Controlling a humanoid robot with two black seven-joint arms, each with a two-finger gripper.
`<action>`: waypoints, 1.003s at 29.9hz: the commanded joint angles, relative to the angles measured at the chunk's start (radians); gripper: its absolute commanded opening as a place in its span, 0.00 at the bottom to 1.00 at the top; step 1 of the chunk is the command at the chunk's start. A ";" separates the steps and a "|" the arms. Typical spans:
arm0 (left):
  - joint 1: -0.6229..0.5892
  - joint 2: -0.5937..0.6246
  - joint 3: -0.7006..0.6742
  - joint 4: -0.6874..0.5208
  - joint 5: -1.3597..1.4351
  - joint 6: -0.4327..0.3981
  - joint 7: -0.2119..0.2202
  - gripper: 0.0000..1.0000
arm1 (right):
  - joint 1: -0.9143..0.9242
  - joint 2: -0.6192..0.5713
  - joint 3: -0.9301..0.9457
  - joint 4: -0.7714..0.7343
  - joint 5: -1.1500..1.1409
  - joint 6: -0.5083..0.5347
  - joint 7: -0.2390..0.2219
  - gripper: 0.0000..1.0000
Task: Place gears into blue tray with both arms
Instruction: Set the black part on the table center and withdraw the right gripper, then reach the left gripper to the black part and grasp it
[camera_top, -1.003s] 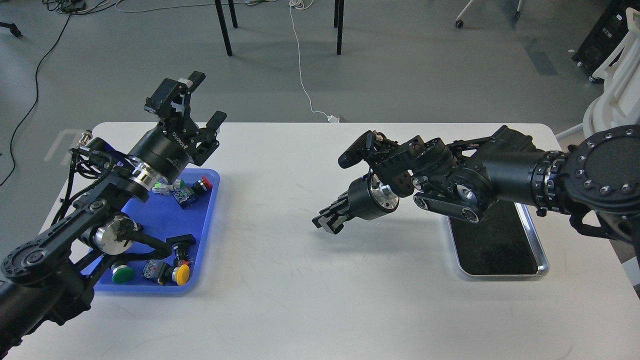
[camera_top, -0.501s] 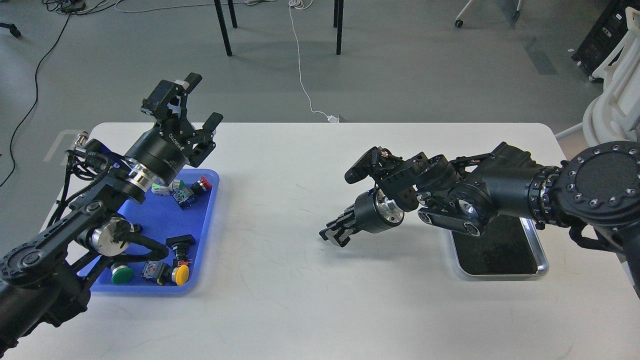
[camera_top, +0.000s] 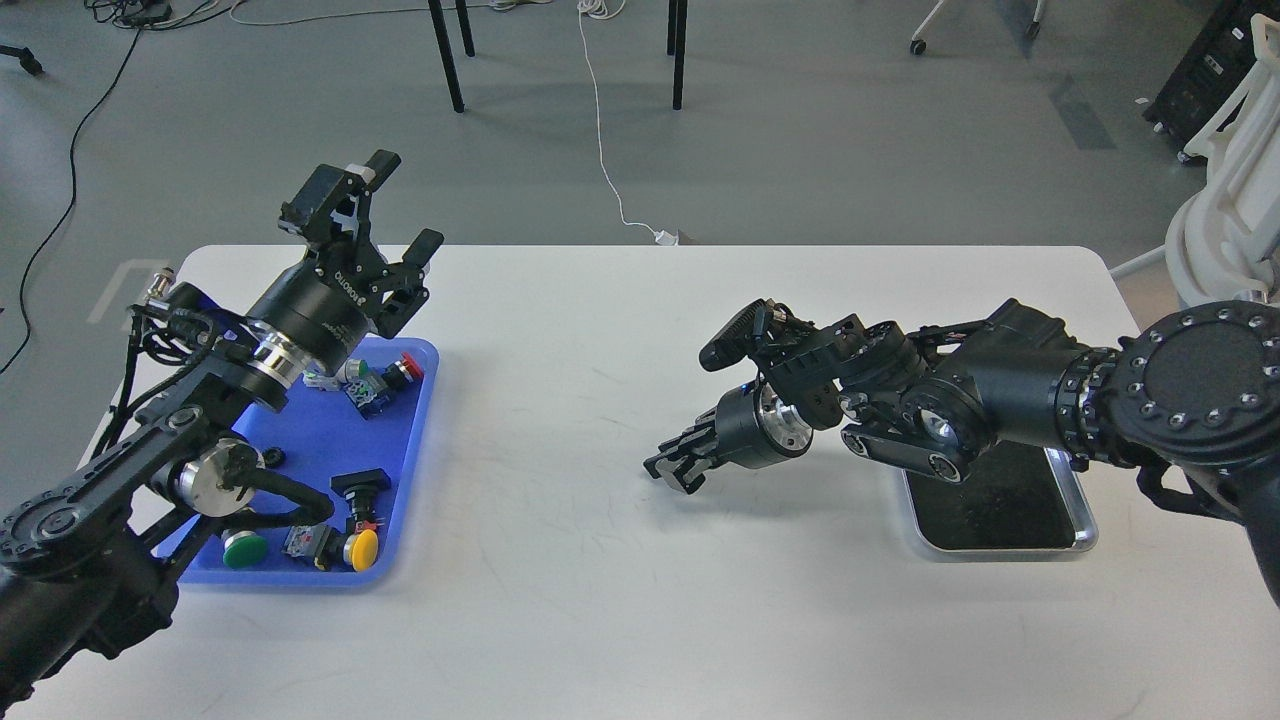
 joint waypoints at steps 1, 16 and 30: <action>0.000 0.000 0.000 0.000 0.000 -0.002 0.000 0.98 | 0.000 0.000 0.006 -0.001 0.006 -0.003 0.000 0.56; -0.001 0.014 0.008 0.000 0.012 -0.008 -0.003 0.98 | -0.009 -0.351 0.266 0.133 0.259 0.009 0.000 0.97; -0.069 -0.018 0.058 -0.058 0.714 -0.149 -0.057 0.98 | -0.667 -0.607 1.056 0.253 0.940 0.141 0.000 0.97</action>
